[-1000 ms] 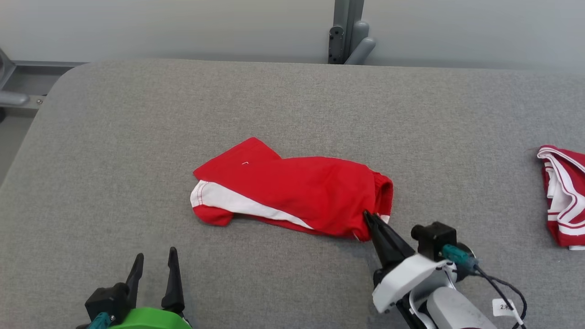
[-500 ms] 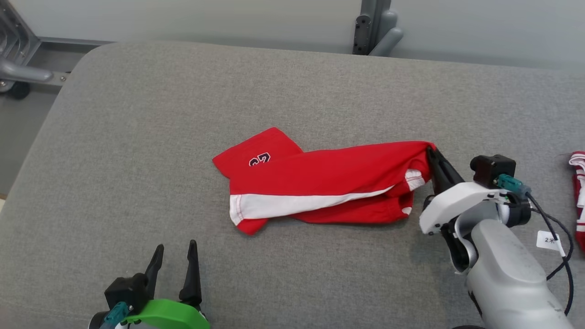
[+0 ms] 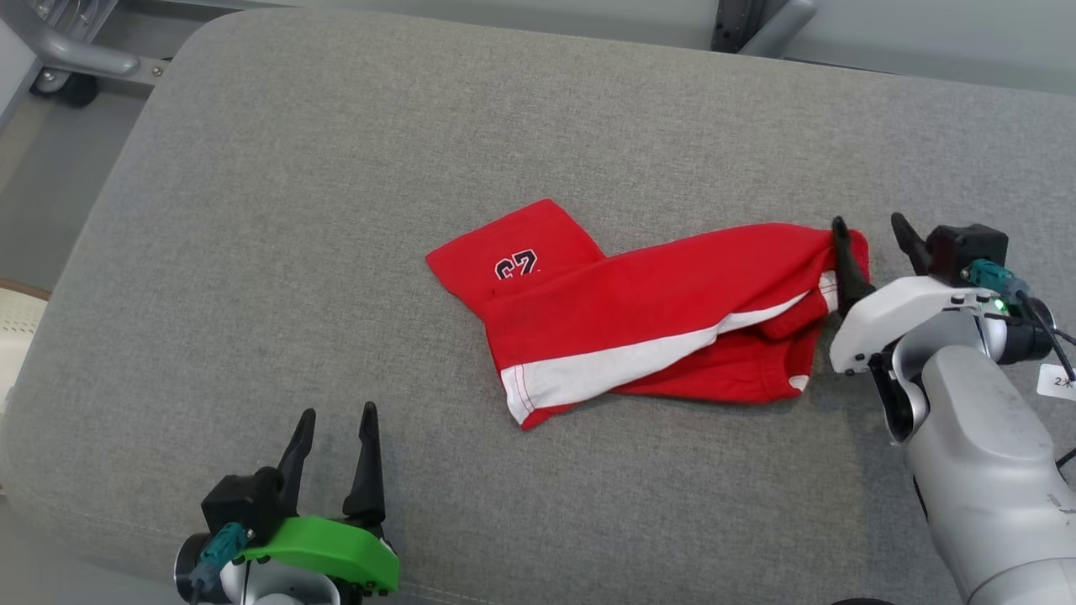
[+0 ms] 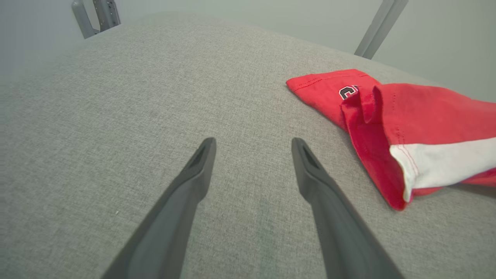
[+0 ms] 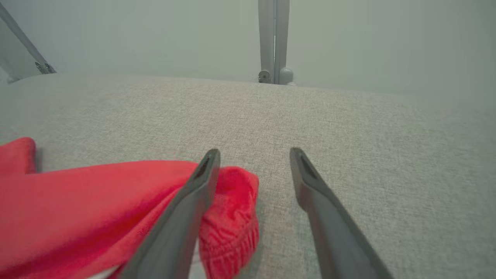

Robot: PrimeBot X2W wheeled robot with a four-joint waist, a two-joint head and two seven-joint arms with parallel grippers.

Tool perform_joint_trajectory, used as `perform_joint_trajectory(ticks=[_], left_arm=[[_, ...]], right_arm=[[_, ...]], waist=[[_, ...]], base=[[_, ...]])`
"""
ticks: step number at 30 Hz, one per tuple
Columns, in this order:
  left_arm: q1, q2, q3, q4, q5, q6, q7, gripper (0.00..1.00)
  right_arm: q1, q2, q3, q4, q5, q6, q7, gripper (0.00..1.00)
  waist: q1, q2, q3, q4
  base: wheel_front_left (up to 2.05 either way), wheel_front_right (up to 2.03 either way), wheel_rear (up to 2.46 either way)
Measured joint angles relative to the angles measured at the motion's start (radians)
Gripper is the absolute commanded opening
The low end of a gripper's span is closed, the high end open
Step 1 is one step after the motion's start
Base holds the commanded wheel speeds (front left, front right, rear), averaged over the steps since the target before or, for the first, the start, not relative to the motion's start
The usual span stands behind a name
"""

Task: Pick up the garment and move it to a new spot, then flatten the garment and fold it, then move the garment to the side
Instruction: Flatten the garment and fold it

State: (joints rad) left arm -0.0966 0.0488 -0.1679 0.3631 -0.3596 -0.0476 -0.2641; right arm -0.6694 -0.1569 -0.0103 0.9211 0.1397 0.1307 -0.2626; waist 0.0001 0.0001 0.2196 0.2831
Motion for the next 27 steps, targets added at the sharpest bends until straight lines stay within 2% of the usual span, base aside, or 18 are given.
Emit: perform_joint_trajectory(ticks=[6,12,22,27], left_arm=[[0.006,0.0,0.008,-0.004,-0.001,0.003,0.0,1.0],[0.026,0.0,0.016,-0.007,0.003,0.002,0.0,1.0],[0.046,0.0,0.021,-0.005,0.01,-0.005,0.0,1.0],[0.045,0.0,0.009,-0.001,0.016,-0.01,0.0,1.0]], right_arm=[[0.1,0.023,-0.026,-0.169,0.001,0.0,0.0,1.0],[0.235,0.042,0.029,-0.282,0.042,0.0,0.0,1.0],[0.376,0.078,0.134,-0.343,0.118,0.0,0.0,1.0],[0.369,0.08,0.192,-0.339,0.156,0.0,0.0,1.0]], waist=[[0.0,-0.0001,-0.015,-0.025],[0.0,0.0,-0.055,-0.084],[-0.0001,-0.0001,-0.123,-0.18],[-0.0001,0.0,-0.126,-0.183]], base=[[0.0,0.0,0.0],[0.0,0.0,0.0],[0.0,0.0,0.0],[0.0,0.0,0.0]])
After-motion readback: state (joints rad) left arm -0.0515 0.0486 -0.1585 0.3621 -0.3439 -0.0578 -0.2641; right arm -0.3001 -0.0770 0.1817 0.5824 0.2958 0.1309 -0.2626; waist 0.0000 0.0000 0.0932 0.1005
